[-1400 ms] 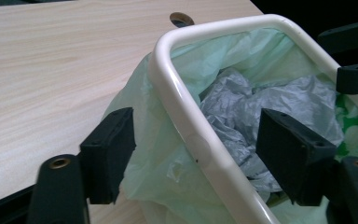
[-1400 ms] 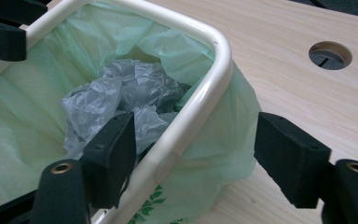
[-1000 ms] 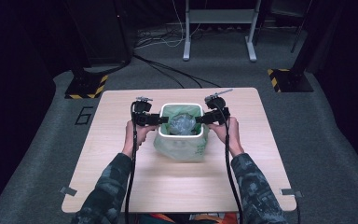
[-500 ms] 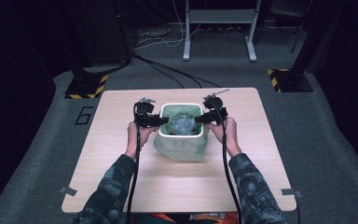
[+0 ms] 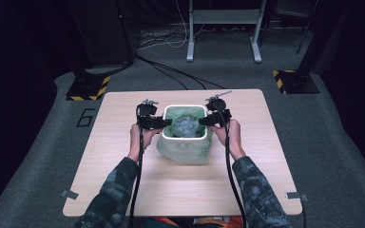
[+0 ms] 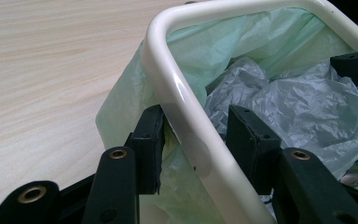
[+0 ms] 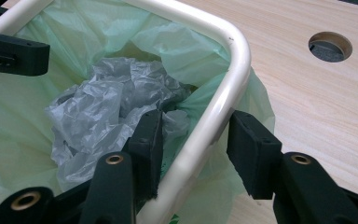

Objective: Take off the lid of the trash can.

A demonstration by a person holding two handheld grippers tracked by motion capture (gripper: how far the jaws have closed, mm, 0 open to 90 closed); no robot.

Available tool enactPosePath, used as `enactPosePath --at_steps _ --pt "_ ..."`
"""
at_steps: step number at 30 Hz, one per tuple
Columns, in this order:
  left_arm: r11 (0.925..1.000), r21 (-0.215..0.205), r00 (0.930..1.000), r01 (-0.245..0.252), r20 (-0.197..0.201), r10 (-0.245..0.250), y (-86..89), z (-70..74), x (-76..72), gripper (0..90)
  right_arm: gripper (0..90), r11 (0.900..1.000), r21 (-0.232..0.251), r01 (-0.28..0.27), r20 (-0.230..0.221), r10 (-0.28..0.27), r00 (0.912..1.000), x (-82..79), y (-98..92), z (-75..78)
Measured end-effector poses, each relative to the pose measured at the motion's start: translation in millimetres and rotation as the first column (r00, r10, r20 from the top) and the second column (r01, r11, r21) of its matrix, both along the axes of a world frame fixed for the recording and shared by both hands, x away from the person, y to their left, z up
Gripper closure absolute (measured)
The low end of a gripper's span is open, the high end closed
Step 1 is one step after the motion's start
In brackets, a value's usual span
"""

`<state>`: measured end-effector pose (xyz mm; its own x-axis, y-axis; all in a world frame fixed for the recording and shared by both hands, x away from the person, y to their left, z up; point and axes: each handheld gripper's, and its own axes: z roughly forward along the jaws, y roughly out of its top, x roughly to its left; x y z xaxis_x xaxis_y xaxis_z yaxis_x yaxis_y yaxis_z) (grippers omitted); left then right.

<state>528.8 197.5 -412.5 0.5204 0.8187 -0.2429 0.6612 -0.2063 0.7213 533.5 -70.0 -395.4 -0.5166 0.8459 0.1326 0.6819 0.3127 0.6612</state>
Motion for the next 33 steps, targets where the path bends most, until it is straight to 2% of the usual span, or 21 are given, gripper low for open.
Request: enactPosePath --at_steps 7,22,26,33 --pt "1.0000 0.007 1.0000 -0.006 0.002 0.006 -0.6 0.2 0.0 57.4 55.2 1.000 -0.017 0.005 0.014 -0.005 0.9999 -1.2 1.6 0.5" --pt "0.9995 0.026 0.9996 -0.016 0.025 0.016 -1.8 2.3 -0.8 58.5 55.5 1.000 -0.012 0.008 0.016 -0.008 0.9998 -0.7 2.5 0.7" --pt "0.9995 0.022 0.9996 -0.021 0.021 0.021 -1.9 2.1 -0.5 58.4 55.6 1.000 -0.004 0.007 0.013 -0.007 0.9999 1.2 1.6 -0.3" --pt "0.9998 0.015 0.9998 -0.017 0.012 0.017 -0.5 1.7 1.0 58.4 55.9 1.000 -0.024 0.007 0.007 -0.006 1.0000 1.2 3.9 1.7"
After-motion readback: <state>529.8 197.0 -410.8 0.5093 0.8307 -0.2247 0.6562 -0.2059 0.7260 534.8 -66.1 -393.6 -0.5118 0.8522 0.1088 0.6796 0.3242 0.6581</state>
